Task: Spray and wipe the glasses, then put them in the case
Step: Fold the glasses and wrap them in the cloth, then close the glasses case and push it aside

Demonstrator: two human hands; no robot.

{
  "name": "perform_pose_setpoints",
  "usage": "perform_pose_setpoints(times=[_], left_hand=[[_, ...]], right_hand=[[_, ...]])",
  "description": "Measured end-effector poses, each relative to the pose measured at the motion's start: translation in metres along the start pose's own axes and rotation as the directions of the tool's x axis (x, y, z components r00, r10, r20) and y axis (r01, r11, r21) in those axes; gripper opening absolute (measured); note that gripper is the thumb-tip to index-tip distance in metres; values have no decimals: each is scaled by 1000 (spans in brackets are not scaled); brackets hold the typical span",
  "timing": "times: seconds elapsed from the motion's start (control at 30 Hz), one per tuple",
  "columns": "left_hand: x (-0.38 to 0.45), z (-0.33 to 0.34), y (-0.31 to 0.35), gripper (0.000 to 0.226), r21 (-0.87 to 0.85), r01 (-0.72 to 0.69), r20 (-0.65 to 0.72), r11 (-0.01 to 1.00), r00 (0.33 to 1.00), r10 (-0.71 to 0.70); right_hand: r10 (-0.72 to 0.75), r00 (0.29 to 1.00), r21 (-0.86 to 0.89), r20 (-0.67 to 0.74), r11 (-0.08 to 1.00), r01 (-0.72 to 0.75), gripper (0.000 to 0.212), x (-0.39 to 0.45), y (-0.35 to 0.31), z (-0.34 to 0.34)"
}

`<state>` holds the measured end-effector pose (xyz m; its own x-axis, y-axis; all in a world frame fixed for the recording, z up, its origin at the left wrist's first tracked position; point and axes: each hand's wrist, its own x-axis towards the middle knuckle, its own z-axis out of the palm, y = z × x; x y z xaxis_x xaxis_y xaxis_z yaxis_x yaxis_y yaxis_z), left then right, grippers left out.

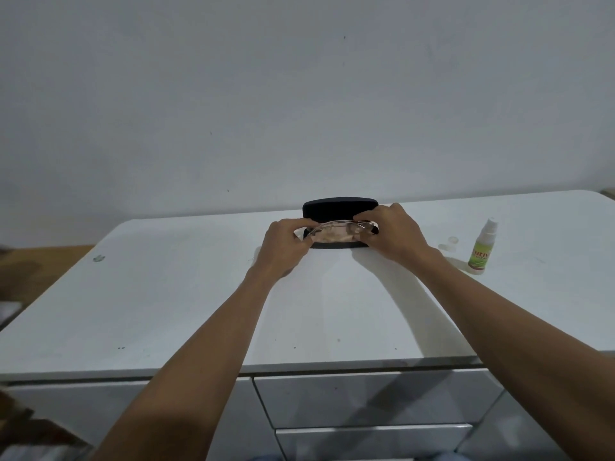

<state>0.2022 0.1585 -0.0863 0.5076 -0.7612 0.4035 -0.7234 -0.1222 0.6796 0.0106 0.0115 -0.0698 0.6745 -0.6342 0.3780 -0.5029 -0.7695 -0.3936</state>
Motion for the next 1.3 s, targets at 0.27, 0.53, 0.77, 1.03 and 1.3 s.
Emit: perform_pose_setpoints(times=[0.27,0.53,0.77,1.03,1.3], left_hand=[[-1,0,2,16,-22,52,-5,998,999,-52],[14,-2,6,21,-140,129,-287,982,944,-165],[35,2,13,38,-282,308,81,908,951,-298],[25,-14,-1,20,-477,385,299,790,917,-266],[7,-18,-3,35,-486,316,266,815,941,-207]], right_hand=[[12,999,38,-44,999,-10,22,-7,-4,-3],[281,934,378,-219,907,-184,38,14,-6,-13],[286,945,547,161,771,-327,34,29,6,-5],[142,960,673,239,689,-270,18,12,22,-13],[110,974,562,197,802,-204,17,-3,24,-8]])
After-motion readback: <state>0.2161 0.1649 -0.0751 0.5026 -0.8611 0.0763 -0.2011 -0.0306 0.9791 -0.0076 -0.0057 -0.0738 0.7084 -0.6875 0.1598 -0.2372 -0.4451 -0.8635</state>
